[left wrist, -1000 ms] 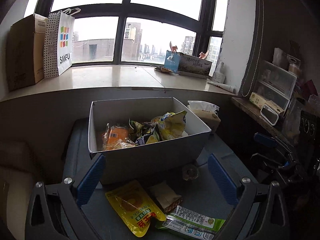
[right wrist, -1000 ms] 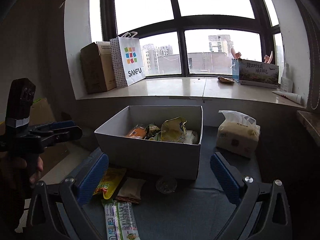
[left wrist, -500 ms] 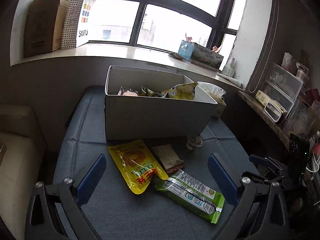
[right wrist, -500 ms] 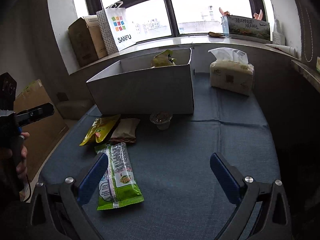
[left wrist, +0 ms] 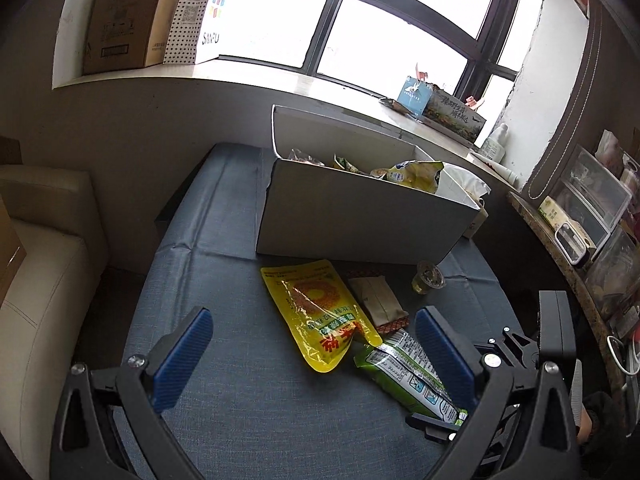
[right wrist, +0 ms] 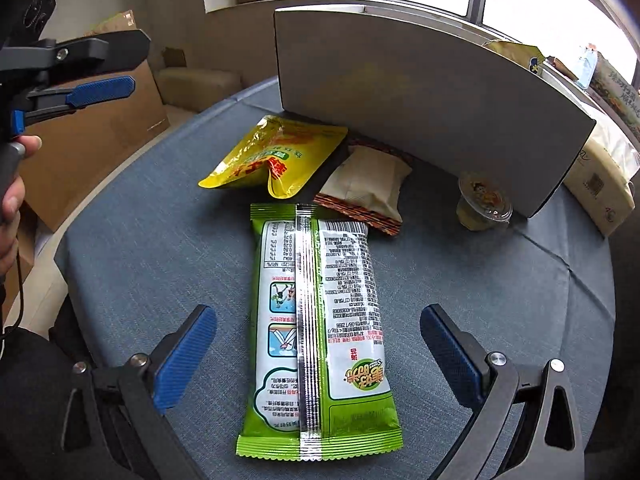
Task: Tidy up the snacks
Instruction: 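Grasp the long green-white snack bag with the right gripper, then grasp the yellow cake pouch with the left gripper while the right holds the snack bag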
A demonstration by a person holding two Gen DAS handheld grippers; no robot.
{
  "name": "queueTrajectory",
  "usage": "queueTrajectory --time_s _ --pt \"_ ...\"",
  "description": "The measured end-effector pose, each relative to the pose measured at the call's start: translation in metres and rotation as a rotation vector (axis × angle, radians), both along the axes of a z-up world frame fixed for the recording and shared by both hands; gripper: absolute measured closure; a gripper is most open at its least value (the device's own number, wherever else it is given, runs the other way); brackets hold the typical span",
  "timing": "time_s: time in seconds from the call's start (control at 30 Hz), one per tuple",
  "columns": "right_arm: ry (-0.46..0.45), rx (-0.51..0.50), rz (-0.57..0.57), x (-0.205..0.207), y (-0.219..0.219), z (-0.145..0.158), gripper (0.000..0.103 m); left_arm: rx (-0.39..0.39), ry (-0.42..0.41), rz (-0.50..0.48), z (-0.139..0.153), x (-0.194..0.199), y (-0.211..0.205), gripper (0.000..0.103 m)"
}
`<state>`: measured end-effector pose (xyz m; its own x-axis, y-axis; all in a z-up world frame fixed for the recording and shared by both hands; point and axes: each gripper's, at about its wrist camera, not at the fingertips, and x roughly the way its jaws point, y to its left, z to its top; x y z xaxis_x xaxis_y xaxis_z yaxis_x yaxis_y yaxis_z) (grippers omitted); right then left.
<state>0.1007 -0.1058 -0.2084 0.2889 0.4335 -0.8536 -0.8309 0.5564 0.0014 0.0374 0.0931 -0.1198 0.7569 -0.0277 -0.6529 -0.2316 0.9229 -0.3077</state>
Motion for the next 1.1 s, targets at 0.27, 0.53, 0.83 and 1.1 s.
queueTrajectory --time_s 0.27,0.53,0.83,1.1 --pt "0.02 -0.005 -0.017 0.002 -0.006 -0.004 0.033 -0.032 0.094 -0.024 -0.022 0.032 -0.011 0.0" --pt "-0.003 0.018 -0.014 -0.014 -0.04 0.014 0.041 -0.029 0.204 -0.046 -0.05 0.078 -0.025 0.0" --pt "0.015 0.091 -0.17 -0.02 -0.107 0.03 0.041 -0.007 0.312 -0.007 -0.079 0.111 -0.029 0.0" --pt "0.024 0.09 -0.18 -0.016 -0.115 0.026 0.04 0.192 0.33 -0.008 -0.089 0.116 -0.055 0.001"
